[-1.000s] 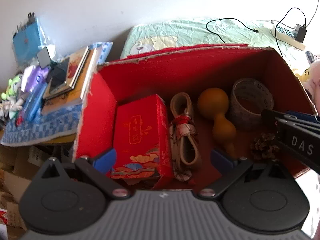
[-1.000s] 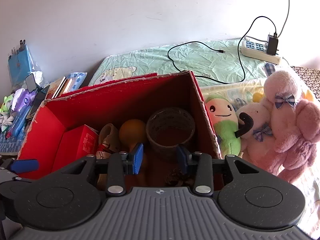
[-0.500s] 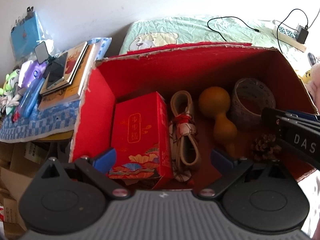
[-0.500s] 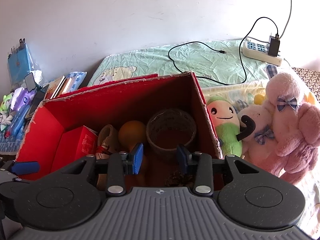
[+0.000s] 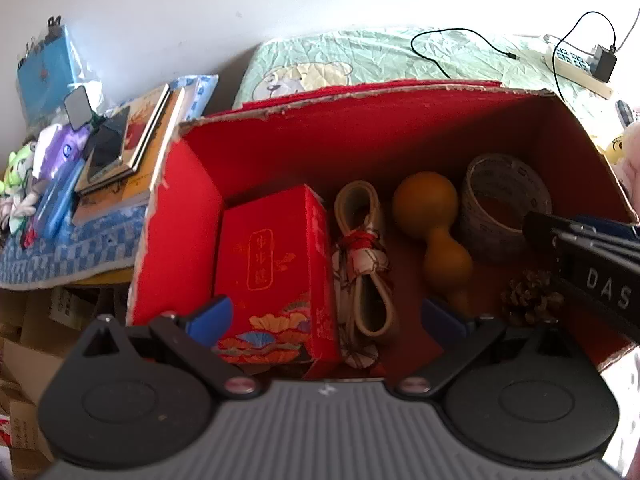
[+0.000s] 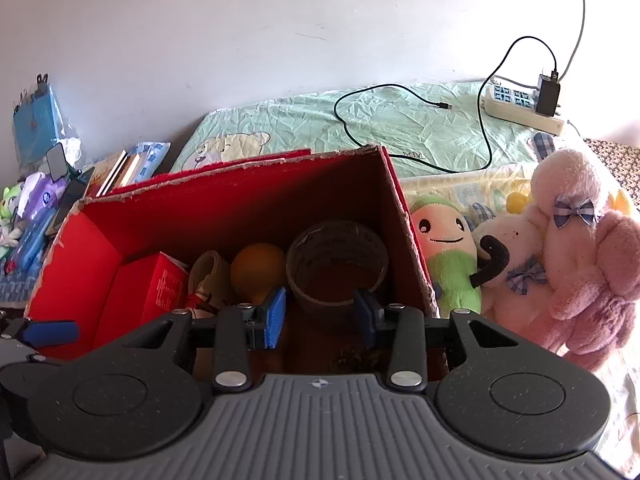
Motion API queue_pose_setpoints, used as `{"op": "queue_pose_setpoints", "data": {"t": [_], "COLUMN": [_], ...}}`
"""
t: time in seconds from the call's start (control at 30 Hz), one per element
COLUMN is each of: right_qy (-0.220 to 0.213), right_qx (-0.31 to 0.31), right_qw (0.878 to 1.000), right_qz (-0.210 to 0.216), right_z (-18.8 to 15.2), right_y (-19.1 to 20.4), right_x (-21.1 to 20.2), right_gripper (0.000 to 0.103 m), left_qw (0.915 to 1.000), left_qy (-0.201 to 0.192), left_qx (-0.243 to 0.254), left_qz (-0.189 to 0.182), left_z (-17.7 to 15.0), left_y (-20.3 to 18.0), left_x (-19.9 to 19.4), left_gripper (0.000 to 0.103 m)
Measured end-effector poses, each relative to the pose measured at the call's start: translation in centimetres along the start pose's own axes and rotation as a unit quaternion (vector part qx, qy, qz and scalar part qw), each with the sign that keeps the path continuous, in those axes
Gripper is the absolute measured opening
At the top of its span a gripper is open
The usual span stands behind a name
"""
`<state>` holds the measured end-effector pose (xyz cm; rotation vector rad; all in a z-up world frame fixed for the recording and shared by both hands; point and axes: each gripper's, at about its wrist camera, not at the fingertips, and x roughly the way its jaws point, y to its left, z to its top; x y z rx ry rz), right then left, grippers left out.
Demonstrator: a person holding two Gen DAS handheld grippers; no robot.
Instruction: Organize objects
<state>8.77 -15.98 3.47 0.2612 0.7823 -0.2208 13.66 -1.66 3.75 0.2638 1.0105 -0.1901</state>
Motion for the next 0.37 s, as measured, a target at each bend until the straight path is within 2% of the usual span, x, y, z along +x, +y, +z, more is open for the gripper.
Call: {"op": "queue_pose_setpoints", "data": {"t": [0.17, 0.27, 0.37], "right_qy": [-0.002, -0.003, -0.002], "right_qx": [0.003, 0.000, 0.001], "right_qw": [1.000, 1.000, 1.000], "right_qz": [0.004, 0.005, 0.008], "right_z": [0.00, -0.08, 0.19], "right_y": [-0.14, -0.08, -0.14], "right_x": [-0.01, -0.06, 0.16], "right_gripper": [0.040, 0.040, 0.040], "left_qw": [0.9999, 0.9996, 0.9998], "left_qy": [0.005, 0.015, 0.012], "left_qx": [-0.002, -0.005, -0.010], "left_qz": [-0.013, -0.024, -0.013], "left_z": [0.00, -0.15, 0.00], "left_y": [0.03, 0.02, 0.17], "left_x": [0.19, 0.63, 0.62], "left_gripper": [0.100, 0.096, 0.095]}}
